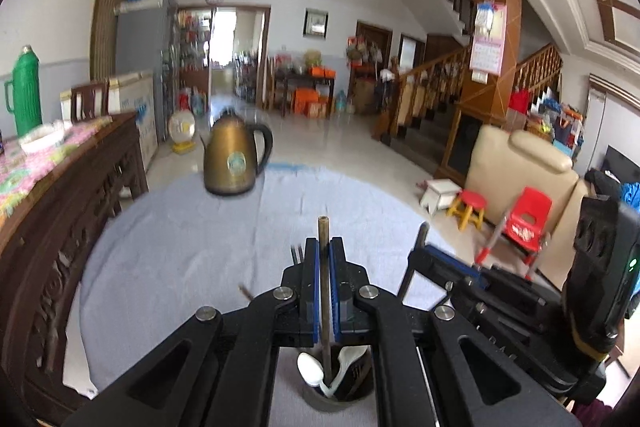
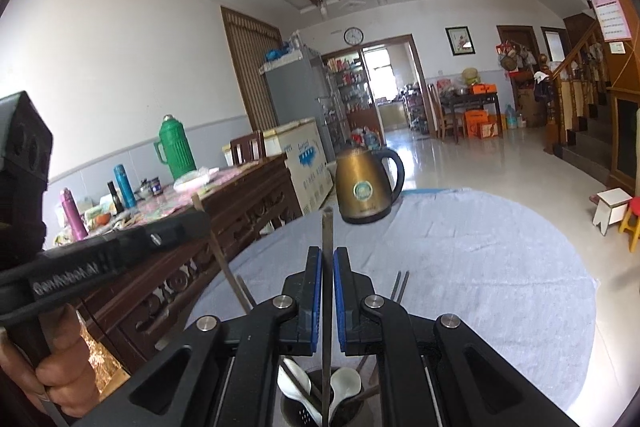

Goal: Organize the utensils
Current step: 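Lower the chopsticks into the mesh holder and open both grippers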

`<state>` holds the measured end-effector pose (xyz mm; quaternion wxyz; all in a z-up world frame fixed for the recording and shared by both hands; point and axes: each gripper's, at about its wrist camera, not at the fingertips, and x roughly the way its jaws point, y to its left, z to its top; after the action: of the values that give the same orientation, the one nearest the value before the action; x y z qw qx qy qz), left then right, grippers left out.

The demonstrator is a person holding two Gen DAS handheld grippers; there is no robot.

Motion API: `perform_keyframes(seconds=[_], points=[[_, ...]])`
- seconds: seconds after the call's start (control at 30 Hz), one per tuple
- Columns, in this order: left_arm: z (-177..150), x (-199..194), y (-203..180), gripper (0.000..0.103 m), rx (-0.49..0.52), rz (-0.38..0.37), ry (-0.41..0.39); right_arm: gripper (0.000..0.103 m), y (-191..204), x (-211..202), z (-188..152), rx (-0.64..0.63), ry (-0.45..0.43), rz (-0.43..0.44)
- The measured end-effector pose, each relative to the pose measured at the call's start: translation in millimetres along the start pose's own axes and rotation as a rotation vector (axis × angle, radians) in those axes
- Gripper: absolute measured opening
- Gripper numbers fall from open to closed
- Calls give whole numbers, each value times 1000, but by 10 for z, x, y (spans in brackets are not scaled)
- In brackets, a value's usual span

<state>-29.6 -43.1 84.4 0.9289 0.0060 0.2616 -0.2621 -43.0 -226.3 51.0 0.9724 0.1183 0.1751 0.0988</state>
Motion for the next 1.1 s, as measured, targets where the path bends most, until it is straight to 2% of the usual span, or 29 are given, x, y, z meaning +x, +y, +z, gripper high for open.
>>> perform_keyframes(seconds=[0.07,0.17,0.23,0.3,0.47,0.53,0.6,0.63,0.7,0.73,0.87,1.1], points=[[-66,77,25,5,-11,-6,43,8,-13,27,-36,7,24,9],[-151,129,65,11,-21,1,79,13,-57,38,-63,27,45,11],[-182,97,102,27,-35,-3,79,15,-112,-17,-70,44,32,9],[-196,44,124,37,-43,3,66,18,-160,-67,-63,63,20,7],[-222,-78,165,50,-67,16,51,23,-238,-228,-89,84,4,-10],[-241,-117,138,60,-64,32,51,23,-230,-273,-90,83,1,-9],[-269,-168,94,68,-57,57,45,30,-218,-340,-85,81,-7,-12],[-276,-194,64,70,-52,69,40,33,-206,-373,-77,77,-11,-13],[-291,-244,18,73,-37,86,32,51,-167,-476,-54,60,-33,-30],[-300,-283,-18,76,-26,98,26,55,-140,-516,-40,51,-45,-41],[-323,-414,-91,80,-5,138,5,57,-18,-671,9,2,-67,-106],[-377,-522,-132,82,3,204,11,57,194,-856,94,-80,-54,-280]])
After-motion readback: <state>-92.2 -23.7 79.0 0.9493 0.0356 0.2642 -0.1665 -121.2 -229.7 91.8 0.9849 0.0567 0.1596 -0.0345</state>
